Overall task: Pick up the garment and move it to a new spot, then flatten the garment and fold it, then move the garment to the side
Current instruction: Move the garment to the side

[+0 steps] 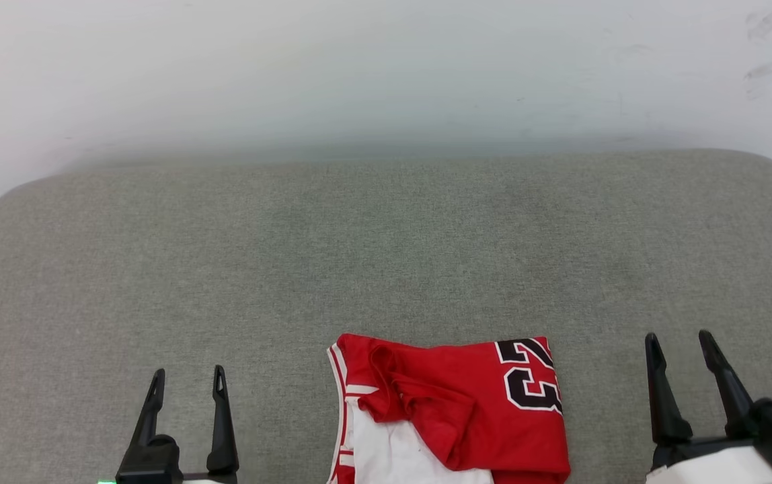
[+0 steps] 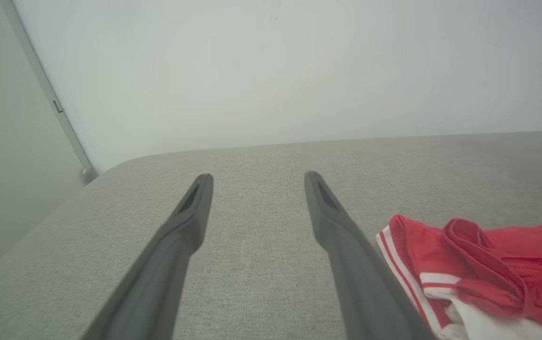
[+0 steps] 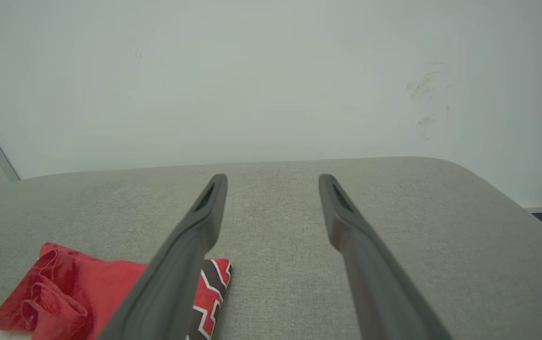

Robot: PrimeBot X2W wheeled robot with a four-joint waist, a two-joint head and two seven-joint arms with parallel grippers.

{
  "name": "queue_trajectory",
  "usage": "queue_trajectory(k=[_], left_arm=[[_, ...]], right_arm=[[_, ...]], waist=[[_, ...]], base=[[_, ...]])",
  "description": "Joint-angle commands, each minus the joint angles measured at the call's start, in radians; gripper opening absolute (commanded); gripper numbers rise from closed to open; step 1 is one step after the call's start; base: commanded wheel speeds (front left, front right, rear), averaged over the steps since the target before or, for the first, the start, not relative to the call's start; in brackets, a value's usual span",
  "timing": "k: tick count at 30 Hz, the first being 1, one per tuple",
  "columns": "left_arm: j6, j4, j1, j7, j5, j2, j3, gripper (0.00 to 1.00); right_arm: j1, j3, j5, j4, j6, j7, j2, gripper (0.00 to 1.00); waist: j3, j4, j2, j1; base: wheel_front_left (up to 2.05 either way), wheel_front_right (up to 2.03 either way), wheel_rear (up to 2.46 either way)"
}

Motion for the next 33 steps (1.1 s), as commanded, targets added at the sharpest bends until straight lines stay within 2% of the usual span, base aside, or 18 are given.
queue_trajectory(k=[1,7,11,16,20,23,26,33], left_arm=[[-0.005,0.002,0.016,-0.002,0.007,0.000,0.000,1.00],[-0.002,0.003,0.024,-0.002,0.009,-0.001,-0.001,1.00],[-0.001,0.001,0.029,-0.002,0.008,-0.002,-0.001,1.00],[0.000,-0.001,0.024,-0.002,0.007,-0.003,0.000,1.00],[-0.003,-0.003,0.013,-0.002,0.007,-0.004,0.000,1.00],[-0.006,-0.003,0.003,-0.002,0.008,-0.005,0.000,1.00],[-0.006,-0.001,-0.006,-0.002,0.009,-0.005,-0.001,1.00],[-0.010,-0.004,-0.029,-0.002,0.007,-0.006,-0.003,1.00]], right_arm=[[0.023,-0.001,0.000,-0.014,-0.001,-0.002,0.008,1.00],[0.062,0.007,-0.009,-0.029,-0.001,-0.002,0.017,1.00],[0.021,0.009,-0.013,-0.049,-0.001,-0.002,0.016,1.00],[-0.077,0.014,-0.024,-0.070,-0.001,-0.002,-0.037,1.00],[-0.204,0.053,-0.034,-0.056,-0.001,0.019,-0.123,1.00],[-0.307,0.117,-0.017,-0.026,-0.001,0.130,-0.197,1.00],[-0.384,0.185,0.052,0.004,-0.001,0.302,-0.260,1.00],[-0.456,0.319,0.373,0.073,-0.001,0.780,-0.402,1.00]], waist=[[-0.001,0.001,0.0000,0.0001],[-0.001,0.004,0.0000,0.0001],[0.001,0.005,0.0000,0.0001],[0.005,0.007,0.0000,0.0001],[0.016,0.009,0.0000,0.0001],[0.027,0.010,0.0000,0.0001],[0.038,0.012,0.0000,0.0001],[0.072,0.017,0.0000,0.0001]], base=[[0.00,0.00,0.00],[0.00,0.00,0.00],[0.00,0.00,0.00],[0.00,0.00,0.00],[0.00,0.00,0.00],[0.00,0.00,0.00],[0.00,0.00,0.00],[0.00,0.00,0.00]])
